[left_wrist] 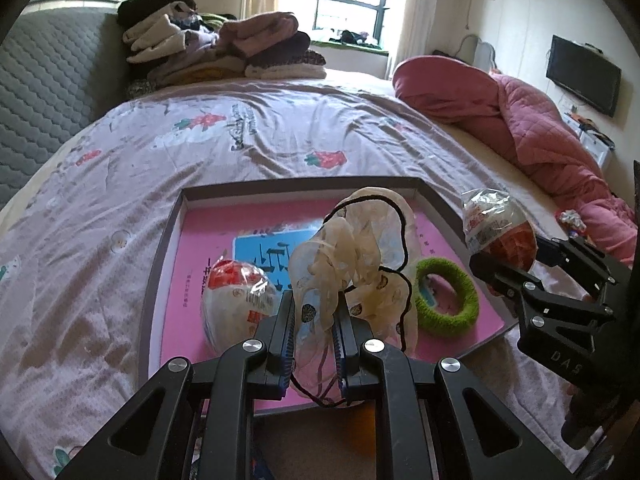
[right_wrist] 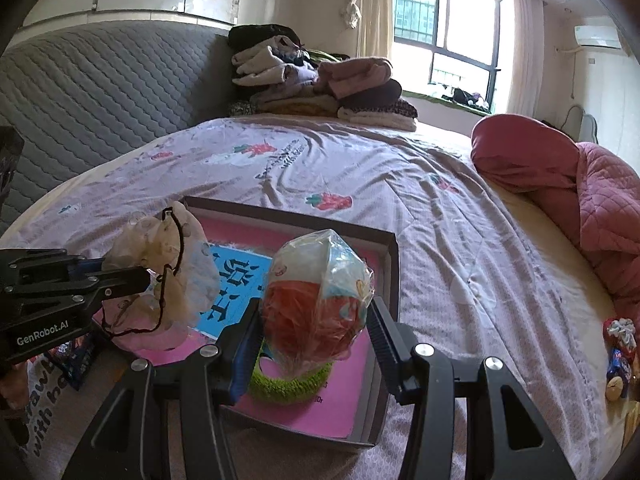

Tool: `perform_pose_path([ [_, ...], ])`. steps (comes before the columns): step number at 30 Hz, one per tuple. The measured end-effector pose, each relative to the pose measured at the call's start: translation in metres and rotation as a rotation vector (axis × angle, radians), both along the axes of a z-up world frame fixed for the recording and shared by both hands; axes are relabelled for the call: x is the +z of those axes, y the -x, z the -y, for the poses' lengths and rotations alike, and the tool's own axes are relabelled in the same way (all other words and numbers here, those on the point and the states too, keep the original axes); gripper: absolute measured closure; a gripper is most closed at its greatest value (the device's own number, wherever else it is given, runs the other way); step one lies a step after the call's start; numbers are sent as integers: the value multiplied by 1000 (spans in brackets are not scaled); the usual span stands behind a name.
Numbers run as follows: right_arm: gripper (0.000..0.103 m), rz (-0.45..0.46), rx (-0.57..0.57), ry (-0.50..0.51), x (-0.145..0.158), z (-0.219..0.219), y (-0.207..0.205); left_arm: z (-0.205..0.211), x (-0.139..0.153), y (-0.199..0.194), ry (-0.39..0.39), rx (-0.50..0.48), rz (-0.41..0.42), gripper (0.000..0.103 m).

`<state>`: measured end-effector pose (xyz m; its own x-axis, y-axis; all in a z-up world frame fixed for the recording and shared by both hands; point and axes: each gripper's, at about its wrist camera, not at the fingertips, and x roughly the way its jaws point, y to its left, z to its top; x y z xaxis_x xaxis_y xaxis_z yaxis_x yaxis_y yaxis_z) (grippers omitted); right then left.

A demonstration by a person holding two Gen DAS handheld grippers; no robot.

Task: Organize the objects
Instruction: 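Lower both bags into the tray with the left and right grippers, then open the left gripper off the mesh bag while the right releases the clear bag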

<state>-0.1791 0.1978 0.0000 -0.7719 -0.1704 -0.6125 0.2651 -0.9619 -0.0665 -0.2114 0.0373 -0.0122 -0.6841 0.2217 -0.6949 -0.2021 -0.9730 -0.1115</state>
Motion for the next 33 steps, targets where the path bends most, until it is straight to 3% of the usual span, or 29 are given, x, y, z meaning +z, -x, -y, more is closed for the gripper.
perform_pose_path([
  [33,51,123,-90,-39,-26,-15,12,-4,-20,4,50,0,63,86],
])
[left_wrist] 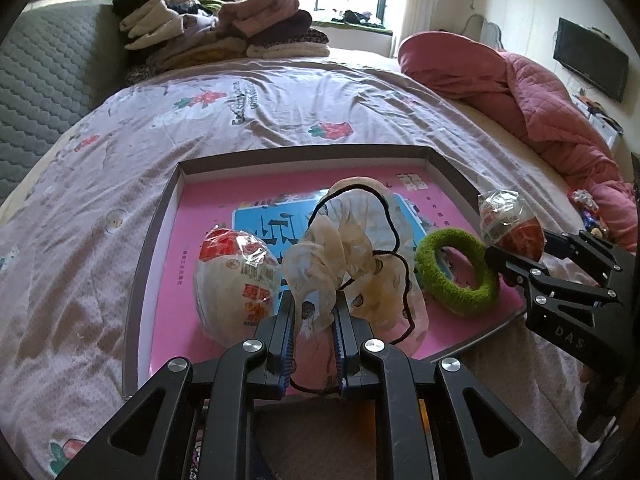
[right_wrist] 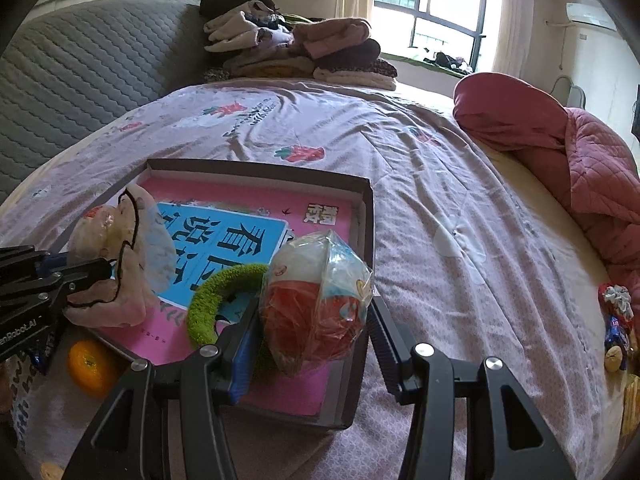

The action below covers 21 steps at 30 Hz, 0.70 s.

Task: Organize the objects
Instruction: 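Open the left gripper off the mesh bag while the right releases the clear bag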

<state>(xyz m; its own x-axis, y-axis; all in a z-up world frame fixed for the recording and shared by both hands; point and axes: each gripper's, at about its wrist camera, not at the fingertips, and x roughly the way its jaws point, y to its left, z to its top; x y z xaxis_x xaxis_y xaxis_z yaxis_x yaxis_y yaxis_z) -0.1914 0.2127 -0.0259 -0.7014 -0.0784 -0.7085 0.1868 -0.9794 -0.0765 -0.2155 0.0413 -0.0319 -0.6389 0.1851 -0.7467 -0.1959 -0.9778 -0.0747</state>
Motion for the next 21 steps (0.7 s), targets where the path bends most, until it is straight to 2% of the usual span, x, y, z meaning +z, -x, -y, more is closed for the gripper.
perform_pose_path([
  [6,51,-4,1,-12,0,1,-2,0,-3,0,10,-1,10,86],
  [14,51,-40,48,-119,-2,18,-9,-5,-6,-1,27,-15,16,86],
  [21,51,-22,46,-100,-6,17,-8,-6,-8,-1,35,-21,25,86],
])
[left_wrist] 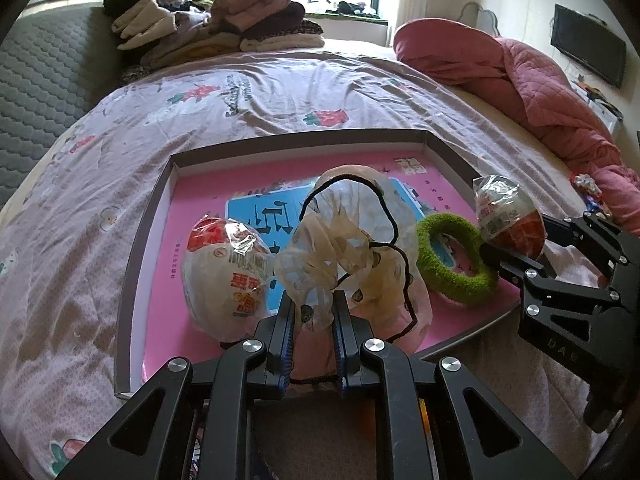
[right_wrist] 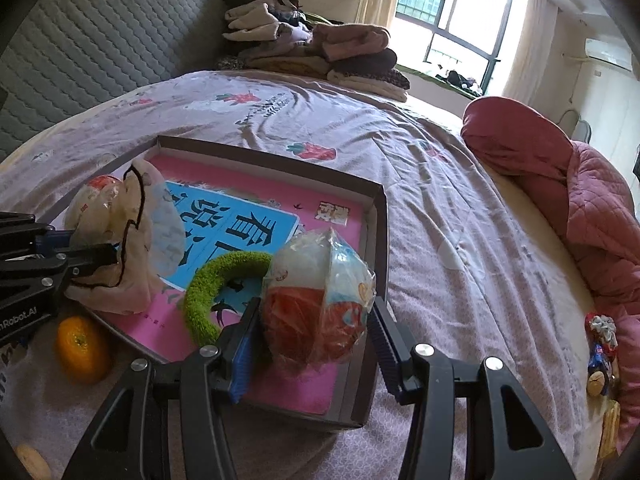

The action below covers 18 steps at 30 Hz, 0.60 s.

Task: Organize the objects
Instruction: 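Open the left gripper off the mesh bag while the right releases the clear bag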

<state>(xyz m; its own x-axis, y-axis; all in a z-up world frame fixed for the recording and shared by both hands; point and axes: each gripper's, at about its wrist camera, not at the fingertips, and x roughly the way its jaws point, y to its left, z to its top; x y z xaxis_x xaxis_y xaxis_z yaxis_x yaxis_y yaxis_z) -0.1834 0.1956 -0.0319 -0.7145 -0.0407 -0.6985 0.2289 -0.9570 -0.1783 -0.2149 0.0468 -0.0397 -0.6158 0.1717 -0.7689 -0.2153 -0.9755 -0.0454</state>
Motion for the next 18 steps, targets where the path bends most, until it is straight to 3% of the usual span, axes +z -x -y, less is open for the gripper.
perform_pose_path([
  [18,51,4,-9,32,-1,-3,1,2,-1,2,-14,-3,15,83],
])
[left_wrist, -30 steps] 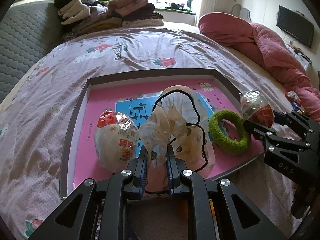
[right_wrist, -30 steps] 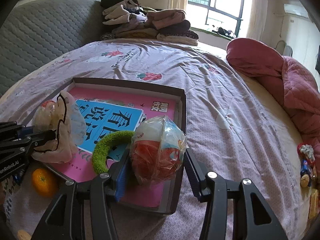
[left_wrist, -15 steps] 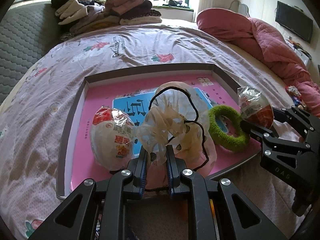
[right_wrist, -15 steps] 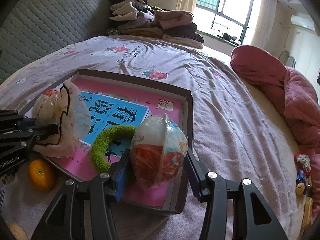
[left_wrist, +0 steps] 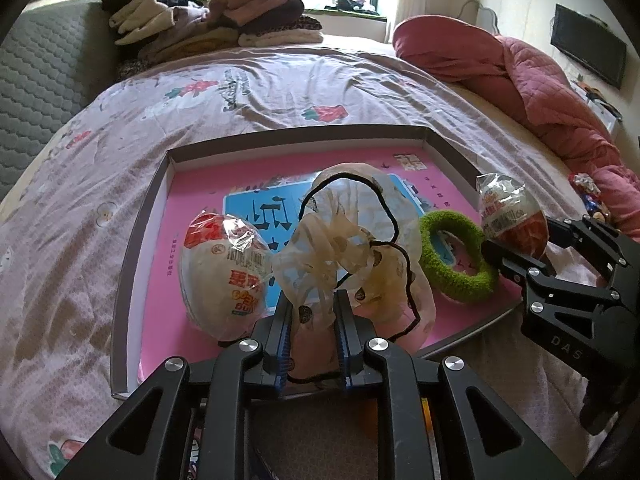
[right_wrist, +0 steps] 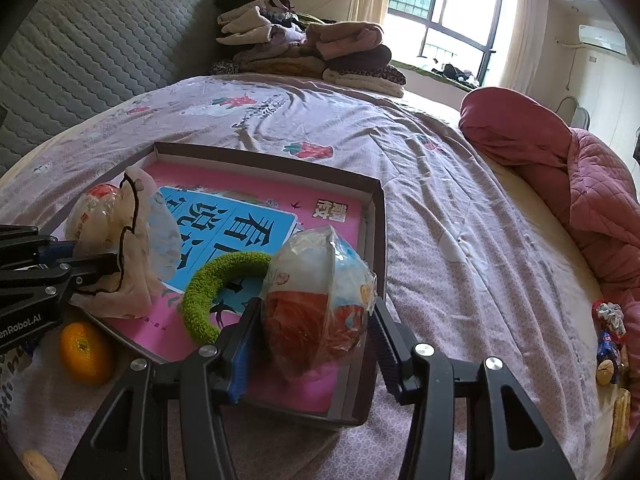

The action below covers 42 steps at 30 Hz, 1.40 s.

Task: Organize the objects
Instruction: 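Open the left gripper off the mesh bag while the right releases the clear bag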

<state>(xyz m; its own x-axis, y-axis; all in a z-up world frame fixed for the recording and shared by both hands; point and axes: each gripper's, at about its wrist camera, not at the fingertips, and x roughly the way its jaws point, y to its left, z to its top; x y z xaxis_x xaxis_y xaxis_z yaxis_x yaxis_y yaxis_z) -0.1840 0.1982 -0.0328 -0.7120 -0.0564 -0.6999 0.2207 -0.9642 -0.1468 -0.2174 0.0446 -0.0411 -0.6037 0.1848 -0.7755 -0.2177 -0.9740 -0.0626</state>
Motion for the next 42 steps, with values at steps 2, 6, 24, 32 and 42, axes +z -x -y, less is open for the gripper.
perform_pose_path([
  [2,51,0,2,-4,1,0,1,1,0,0,-4,0,1,83],
  [6,51,-3,3,-13,2,0,1,1,2,-1,-11,-2,-3,83],
  [24,50,8,-17,-20,3,-6,2,2,7,-1,-44,-6,-20,61],
  [32,50,22,-33,9,4,-12,3,4,10,-1,-60,-1,-29,58],
  [42,49,33,-35,27,5,-13,3,6,12,0,-66,14,-29,53],
])
